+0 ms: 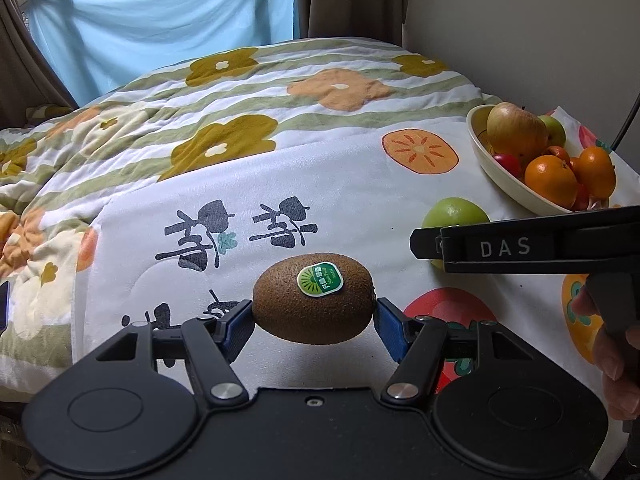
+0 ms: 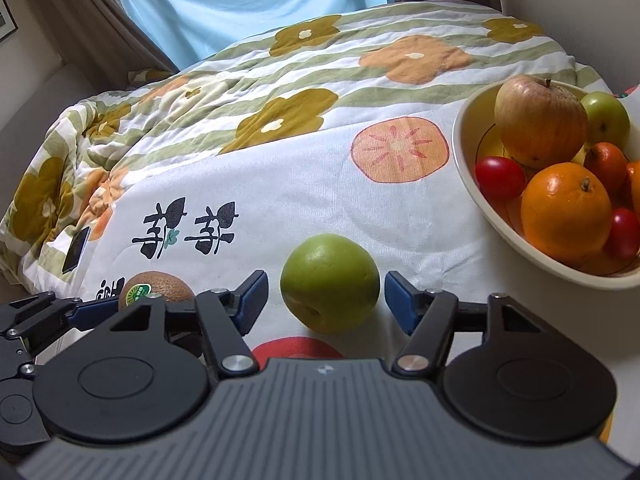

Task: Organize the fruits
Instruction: 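Grasp the brown kiwi with the left tool while the right tool grasps the green apple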

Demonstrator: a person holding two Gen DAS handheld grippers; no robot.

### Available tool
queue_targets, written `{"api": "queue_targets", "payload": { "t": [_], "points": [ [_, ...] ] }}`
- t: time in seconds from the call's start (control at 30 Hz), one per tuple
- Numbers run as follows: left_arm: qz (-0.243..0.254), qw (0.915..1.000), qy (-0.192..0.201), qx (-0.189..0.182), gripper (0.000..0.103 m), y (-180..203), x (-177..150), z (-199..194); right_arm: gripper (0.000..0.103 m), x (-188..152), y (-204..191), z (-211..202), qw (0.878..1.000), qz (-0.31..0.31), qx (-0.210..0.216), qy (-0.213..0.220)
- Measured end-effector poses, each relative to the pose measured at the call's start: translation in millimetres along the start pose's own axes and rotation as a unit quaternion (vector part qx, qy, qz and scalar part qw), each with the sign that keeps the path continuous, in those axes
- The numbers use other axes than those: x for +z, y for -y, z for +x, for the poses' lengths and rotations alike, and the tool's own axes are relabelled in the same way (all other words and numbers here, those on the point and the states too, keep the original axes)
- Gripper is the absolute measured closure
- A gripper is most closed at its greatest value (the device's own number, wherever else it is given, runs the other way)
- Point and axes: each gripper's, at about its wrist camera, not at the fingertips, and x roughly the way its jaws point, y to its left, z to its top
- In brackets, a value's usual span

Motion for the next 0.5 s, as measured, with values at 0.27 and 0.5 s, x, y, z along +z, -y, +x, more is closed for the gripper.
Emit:
{"api": "queue_targets", "payload": {
  "t": [0.27,0.5],
  "points": [
    [-0.009,0.9997,0.017,0.012,0.034,7,0,-22,0.035,-3,3,-14,1.0,-0.011,0.007,0.009],
    [-0.019,0.9992,0.034,0.014,0.034,28,7,-44,0.035,-2,14,-44,0.999,-0.021,0.022,0.02]
  ]
}}
